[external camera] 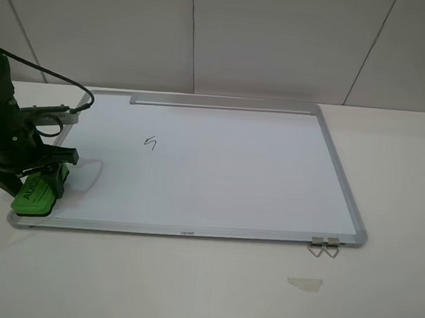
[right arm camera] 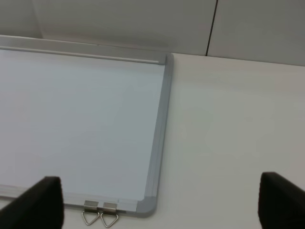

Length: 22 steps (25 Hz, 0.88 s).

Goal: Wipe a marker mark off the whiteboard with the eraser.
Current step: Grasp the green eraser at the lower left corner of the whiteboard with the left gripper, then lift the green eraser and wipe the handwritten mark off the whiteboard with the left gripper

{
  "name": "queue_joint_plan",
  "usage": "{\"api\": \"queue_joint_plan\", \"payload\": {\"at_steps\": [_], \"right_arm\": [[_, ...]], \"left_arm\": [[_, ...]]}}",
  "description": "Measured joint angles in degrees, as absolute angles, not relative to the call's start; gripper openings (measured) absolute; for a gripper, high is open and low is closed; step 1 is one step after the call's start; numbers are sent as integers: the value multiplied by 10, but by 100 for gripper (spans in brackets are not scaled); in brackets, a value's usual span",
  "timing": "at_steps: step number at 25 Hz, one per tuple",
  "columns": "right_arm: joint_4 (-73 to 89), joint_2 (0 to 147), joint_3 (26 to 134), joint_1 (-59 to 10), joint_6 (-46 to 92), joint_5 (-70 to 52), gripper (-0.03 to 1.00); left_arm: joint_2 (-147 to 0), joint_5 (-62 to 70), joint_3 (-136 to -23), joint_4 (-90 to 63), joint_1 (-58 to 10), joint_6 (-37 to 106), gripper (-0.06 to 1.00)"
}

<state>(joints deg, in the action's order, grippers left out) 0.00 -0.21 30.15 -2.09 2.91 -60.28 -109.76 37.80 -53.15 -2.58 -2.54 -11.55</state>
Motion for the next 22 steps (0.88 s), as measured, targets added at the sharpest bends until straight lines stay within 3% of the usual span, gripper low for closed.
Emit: {"api": "queue_joint_plan", "payload": {"at_steps": [9, 15, 22], "right_arm": [[0, -2, 301, -21, 29, -603, 82], [0, -2, 301, -21, 29, -603, 82], [0, -2, 301, -21, 29, -603, 82]], "left_arm": [[-1085, 382, -531, -28, -25, -114, 61], [-1001, 391, -533, -32, -25, -103, 61], [-967, 492, -620, -57, -26, -80, 61]]}}
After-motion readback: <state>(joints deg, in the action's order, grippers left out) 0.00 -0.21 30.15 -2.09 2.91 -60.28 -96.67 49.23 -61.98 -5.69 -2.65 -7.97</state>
